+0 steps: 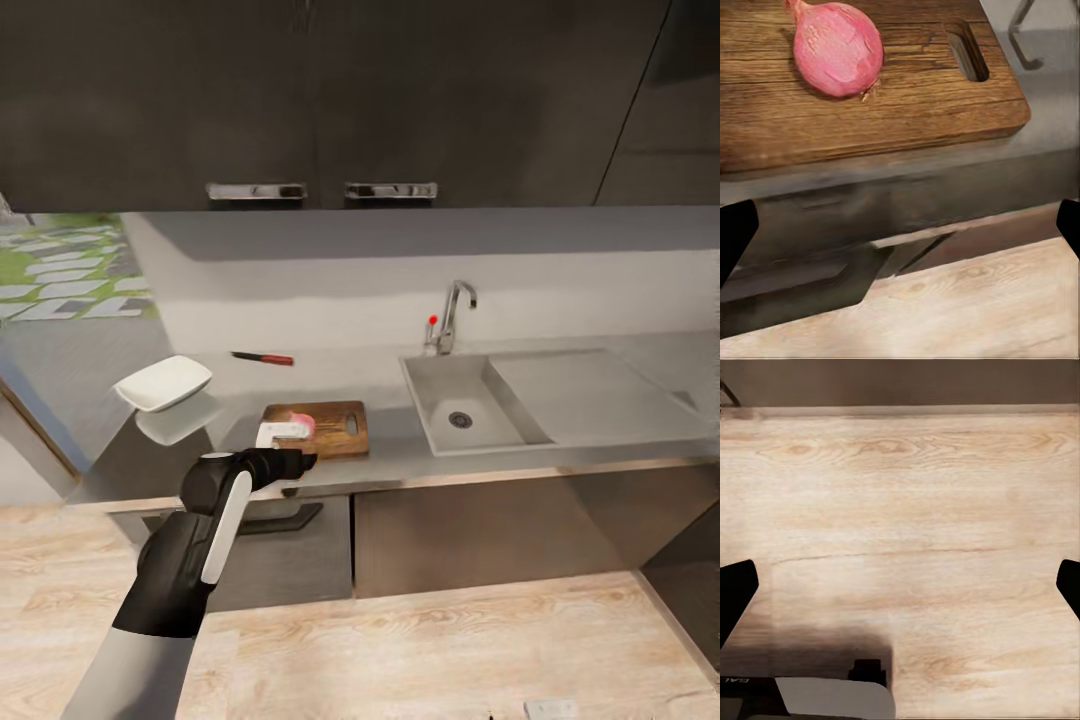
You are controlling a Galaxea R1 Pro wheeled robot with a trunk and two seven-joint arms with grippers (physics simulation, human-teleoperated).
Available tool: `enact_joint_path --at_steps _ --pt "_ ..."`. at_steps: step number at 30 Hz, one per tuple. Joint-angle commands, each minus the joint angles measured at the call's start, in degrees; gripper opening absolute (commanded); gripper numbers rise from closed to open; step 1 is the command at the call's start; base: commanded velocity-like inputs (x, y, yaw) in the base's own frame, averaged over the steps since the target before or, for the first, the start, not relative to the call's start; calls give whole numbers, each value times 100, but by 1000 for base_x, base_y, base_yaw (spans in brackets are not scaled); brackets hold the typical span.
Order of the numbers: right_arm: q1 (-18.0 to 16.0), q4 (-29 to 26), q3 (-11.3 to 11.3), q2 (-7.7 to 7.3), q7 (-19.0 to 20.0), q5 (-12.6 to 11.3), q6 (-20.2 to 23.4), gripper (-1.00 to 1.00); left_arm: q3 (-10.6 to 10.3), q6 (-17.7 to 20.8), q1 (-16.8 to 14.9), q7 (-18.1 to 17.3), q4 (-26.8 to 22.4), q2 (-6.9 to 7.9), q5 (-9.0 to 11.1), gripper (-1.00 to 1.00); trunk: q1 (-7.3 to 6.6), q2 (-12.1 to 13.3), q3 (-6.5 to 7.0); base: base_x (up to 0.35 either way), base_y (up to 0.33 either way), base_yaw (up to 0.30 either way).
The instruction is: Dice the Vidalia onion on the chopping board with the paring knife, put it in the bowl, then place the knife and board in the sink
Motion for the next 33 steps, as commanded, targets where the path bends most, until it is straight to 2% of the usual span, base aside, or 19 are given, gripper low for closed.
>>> enact_joint_path --at_steps 1,8,15,18,21,24,26,30,31,33 --pt "-4 3 13 -3 2 0 -17 100 1 24 -5 30 -4 -1 40 100 0 -12 -2 -343 0 0" --pt "-4 3 13 -4 2 0 -18 100 -9 23 41 28 -5 44 40 100 0 -12 39 -315 0 0" --pt "-4 3 13 -9 2 0 -24 100 -8 7 620 4 -327 124 40 100 0 -12 43 -68 0 0" --pt "-4 3 13 -9 1 0 -26 100 -8 -65 763 -4 -354 128 40 100 0 -12 43 -7 0 0" --pt "-4 3 13 -11 1 0 -41 100 -8 -363 1025 -11 -367 169 40 100 0 -12 43 -2 0 0" --pt "-4 3 13 -12 1 0 -58 100 -8 -759 1272 -13 -371 248 45 100 0 -12 43 0 0 0" --pt "-4 3 13 -12 2 0 -65 100 -8 -1179 1534 -13 -372 289 47 100 0 -12 43 0 0 0" --pt "-4 3 13 -12 2 0 -69 100 -8 -1642 1939 -19 -373 315 45 100 0 -12 43 0 0 0" --pt "-4 3 13 -12 2 0 -75 100 -8 -1983 2286 -21 -371 335 42 100 0 -12 43 0 0 0" --pt "-4 3 13 -11 2 0 -78 100 -8 -2482 2690 -27 -367 430 44 100 0 -12 43 0 0 0"
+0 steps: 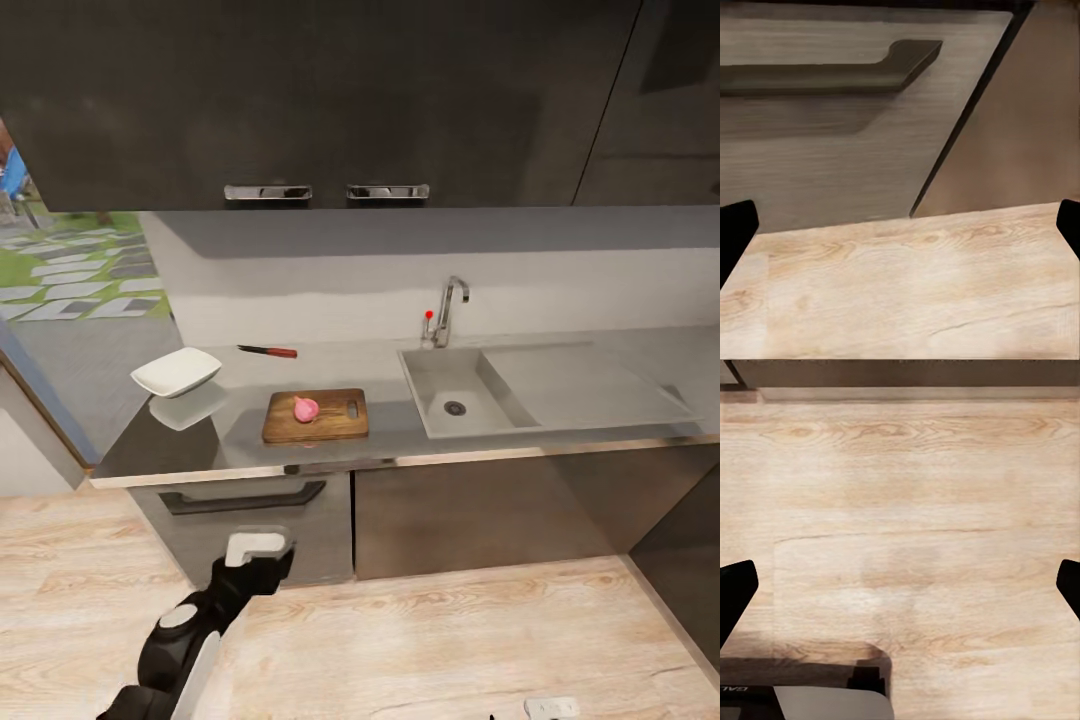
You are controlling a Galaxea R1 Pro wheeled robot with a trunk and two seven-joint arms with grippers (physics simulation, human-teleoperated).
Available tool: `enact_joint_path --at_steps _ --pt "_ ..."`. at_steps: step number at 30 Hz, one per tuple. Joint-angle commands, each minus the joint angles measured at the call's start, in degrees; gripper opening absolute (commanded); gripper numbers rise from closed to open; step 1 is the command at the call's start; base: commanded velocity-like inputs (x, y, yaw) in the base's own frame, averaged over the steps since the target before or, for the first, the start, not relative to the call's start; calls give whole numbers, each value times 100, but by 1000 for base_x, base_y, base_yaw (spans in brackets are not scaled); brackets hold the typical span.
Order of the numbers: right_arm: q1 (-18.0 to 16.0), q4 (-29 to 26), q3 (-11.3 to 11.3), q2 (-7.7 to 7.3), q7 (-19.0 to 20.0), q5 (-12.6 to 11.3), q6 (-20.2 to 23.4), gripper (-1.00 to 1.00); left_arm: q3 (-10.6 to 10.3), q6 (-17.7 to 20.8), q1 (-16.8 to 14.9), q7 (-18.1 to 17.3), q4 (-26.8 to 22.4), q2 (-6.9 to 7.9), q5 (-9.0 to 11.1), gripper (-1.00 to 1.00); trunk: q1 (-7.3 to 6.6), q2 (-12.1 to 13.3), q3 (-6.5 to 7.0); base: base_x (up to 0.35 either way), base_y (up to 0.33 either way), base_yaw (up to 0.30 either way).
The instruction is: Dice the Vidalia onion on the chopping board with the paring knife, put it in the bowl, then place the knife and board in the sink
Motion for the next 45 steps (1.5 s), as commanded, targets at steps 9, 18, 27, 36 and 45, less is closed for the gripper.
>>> enact_joint_path --at_steps 9,18,27,36,45 --pt "-4 1 6 -4 2 -11 -236 100 -1 -2152 1522 15 106 396 60 100 4 -11 -11 0 0 0" --pt "-4 -63 5 0 2 -1 -743 100 27 -3255 2340 11 644 753 67 100 4 -11 -11 0 0 0" --pt "-4 -123 13 -1 2 0 -853 100 131 -5313 2378 57 1898 899 86 100 4 -11 -11 0 0 0" --pt "-4 -131 13 -12 2 9 -888 100 148 -5848 2380 72 2615 851 87 100 4 -11 -11 0 0 0" --pt "-4 -129 5 -5 2 1 -883 100 149 -5866 2380 73 2689 844 87 100 4 -11 -11 0 0 0"
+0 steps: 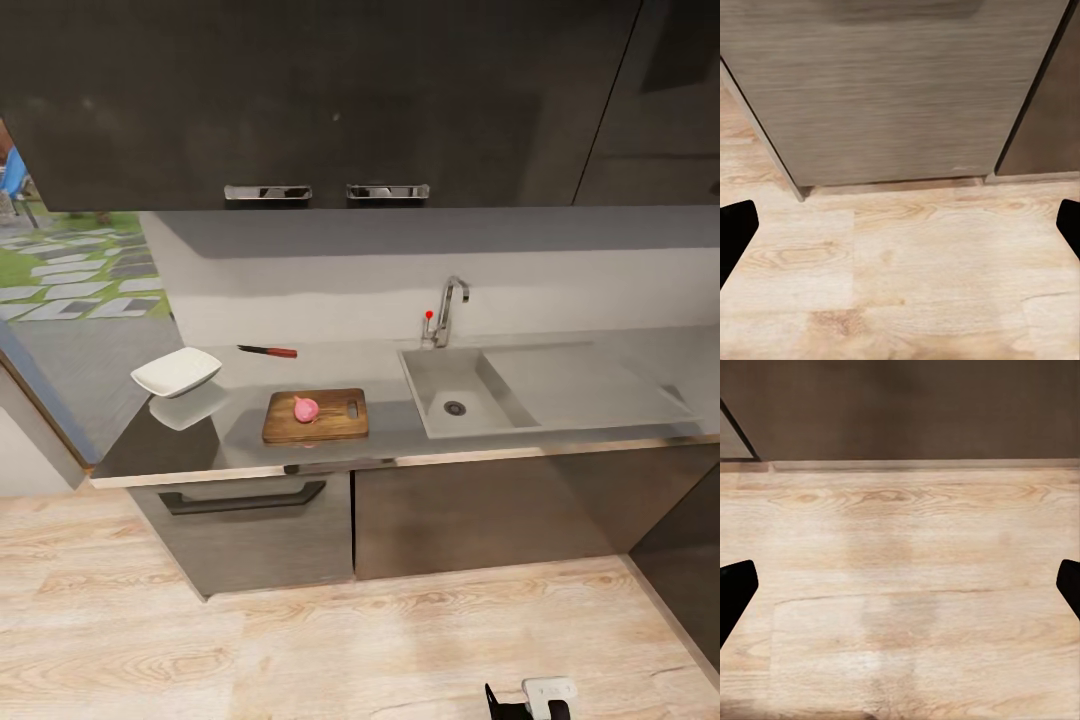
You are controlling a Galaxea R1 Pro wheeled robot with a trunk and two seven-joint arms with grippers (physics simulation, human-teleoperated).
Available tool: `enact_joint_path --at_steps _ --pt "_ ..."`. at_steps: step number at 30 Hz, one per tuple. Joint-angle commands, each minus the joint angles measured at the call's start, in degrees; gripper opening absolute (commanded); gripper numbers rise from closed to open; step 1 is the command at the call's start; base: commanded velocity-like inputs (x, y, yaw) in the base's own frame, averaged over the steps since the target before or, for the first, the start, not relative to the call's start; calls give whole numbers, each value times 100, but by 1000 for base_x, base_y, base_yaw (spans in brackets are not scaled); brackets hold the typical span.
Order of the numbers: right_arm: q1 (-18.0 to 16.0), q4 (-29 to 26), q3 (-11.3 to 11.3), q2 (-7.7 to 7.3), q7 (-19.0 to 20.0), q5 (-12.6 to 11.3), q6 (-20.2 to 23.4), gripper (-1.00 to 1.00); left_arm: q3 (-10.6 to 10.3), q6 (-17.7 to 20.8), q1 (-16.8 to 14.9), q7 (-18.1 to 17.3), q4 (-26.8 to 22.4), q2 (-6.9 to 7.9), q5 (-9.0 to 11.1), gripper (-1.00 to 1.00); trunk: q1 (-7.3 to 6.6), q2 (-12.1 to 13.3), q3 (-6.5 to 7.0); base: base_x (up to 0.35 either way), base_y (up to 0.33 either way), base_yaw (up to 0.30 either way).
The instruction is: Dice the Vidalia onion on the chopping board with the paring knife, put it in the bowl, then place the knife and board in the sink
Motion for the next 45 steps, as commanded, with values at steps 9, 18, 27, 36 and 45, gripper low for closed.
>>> enact_joint_path --at_steps 9,18,27,36,45 --pt "-3 10 12 -3 2 0 -17 100 -26 -13 -1 29 -5 8 45 100 3 -10 -10 0 15 0" --pt "-3 8 12 -3 2 0 -18 100 -26 -13 -1 29 -9 8 45 100 3 -10 -10 0 258 0" --pt "-3 -7 12 -3 2 0 -44 100 -26 -13 -1 29 -3 8 45 100 3 -10 -10 0 240 0" --pt "-3 -1115 12 -10 -514 16 -260 100 -24 -13 -1 29 2 8 45 100 3 -10 -10 0 23 0" --pt "-3 -3554 20 -3 -1509 21 1256 100 -17 -13 -9 29 222 6 45 100 3 -10 -10 0 1 0"
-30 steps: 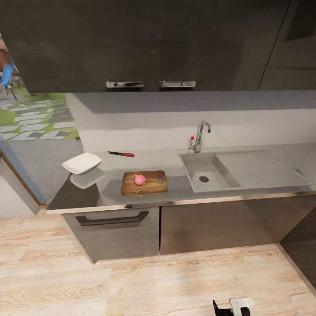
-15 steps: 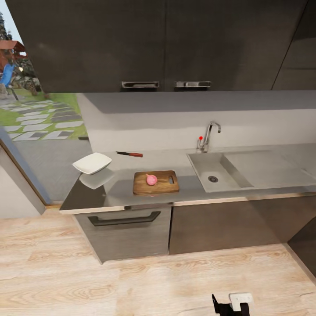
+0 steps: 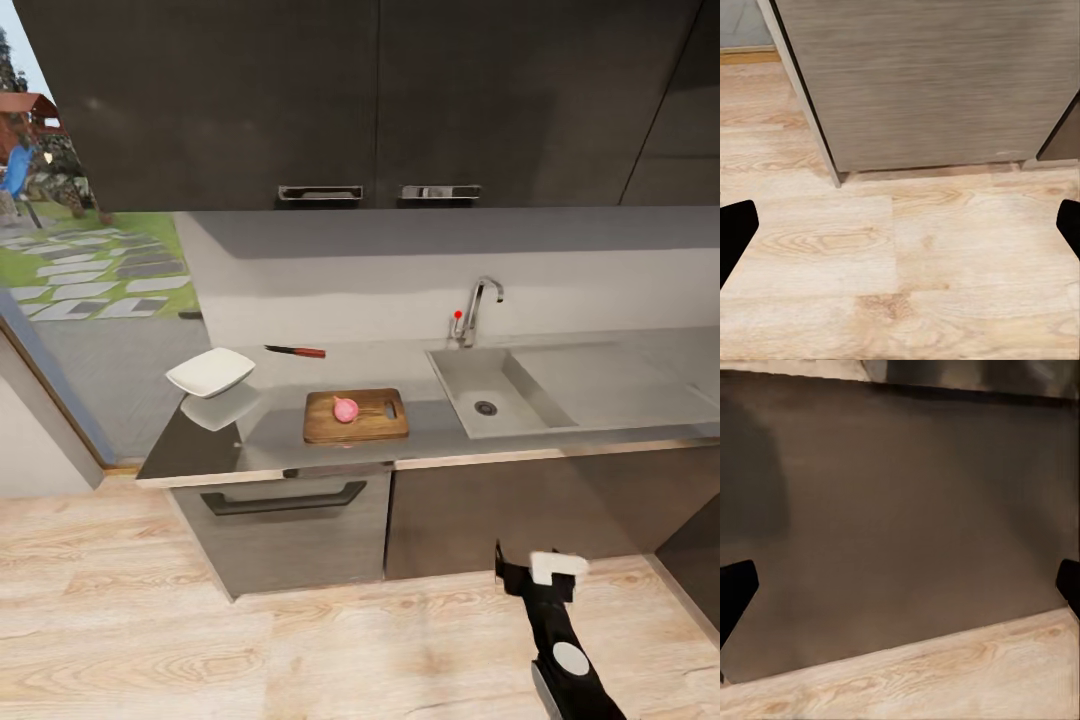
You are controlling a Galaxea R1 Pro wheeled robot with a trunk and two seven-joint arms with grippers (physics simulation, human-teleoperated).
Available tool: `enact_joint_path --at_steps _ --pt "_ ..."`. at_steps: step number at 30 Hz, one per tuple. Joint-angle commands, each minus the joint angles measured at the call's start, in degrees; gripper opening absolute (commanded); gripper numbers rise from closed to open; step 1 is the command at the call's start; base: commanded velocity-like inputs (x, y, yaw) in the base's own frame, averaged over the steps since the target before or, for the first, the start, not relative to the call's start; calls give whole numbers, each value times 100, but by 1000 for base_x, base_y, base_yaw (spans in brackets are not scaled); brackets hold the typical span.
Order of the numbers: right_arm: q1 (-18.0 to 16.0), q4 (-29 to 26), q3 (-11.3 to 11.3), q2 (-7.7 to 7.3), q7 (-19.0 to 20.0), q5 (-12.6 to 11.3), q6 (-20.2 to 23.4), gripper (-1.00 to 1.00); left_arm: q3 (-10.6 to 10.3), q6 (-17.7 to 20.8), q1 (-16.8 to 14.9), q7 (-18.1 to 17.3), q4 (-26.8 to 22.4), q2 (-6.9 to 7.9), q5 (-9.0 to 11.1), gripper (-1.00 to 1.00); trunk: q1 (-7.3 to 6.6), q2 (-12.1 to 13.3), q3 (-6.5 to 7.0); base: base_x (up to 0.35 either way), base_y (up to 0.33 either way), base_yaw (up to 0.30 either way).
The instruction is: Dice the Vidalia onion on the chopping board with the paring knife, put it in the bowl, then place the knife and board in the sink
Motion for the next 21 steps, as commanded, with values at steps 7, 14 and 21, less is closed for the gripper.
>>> enact_joint_path --at_steps 7,14,21 --pt "-82 -1155 14 -4 -92 1 1218 100 -27 -12 -1 29 118 -25 39 100 3 -10 -10 0 0 0" --pt "-1416 -1520 19 51 -114 -7 2652 100 -31 -12 -2 24 152 -33 37 100 3 -10 -10 0 0 0" --pt "-3703 -992 38 422 -151 -9 4062 100 -42 -12 -2 21 159 -34 37 100 3 -10 -10 0 0 0"
